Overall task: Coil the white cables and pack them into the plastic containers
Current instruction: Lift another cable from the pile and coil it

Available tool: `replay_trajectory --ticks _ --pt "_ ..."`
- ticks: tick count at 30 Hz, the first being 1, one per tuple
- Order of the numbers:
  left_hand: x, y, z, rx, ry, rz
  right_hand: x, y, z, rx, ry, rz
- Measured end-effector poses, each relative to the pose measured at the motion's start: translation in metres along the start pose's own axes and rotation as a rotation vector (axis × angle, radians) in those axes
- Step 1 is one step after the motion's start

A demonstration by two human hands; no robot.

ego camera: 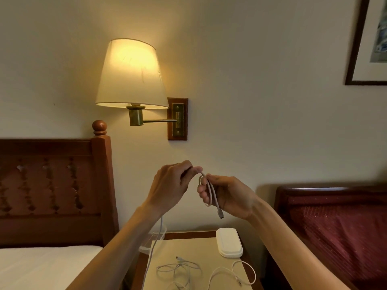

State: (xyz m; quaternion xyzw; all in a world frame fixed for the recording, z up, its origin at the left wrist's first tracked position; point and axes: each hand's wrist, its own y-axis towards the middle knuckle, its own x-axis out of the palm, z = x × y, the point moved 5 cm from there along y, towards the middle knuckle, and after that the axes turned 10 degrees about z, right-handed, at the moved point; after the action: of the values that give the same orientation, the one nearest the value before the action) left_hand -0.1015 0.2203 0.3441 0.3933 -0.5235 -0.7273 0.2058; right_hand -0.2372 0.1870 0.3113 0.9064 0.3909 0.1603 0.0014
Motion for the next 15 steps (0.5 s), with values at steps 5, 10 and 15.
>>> replay_trajectory --ticks 5,10,15 --pt "0.012 0.0 -0.002 -0.183 -0.292 -0.06 0.004 -0.004 -0.003 0.06 0.245 -0.15" --pt "0.03 -0.038 -0.028 -0.561 -0.634 -0.162 -0.008 -0.009 -0.02 0.063 0.446 -0.112" --pt "0.042 -0.098 -0.07 -0.665 -0.614 -0.204 -0.033 -0.013 -0.041 0.021 0.45 0.094"
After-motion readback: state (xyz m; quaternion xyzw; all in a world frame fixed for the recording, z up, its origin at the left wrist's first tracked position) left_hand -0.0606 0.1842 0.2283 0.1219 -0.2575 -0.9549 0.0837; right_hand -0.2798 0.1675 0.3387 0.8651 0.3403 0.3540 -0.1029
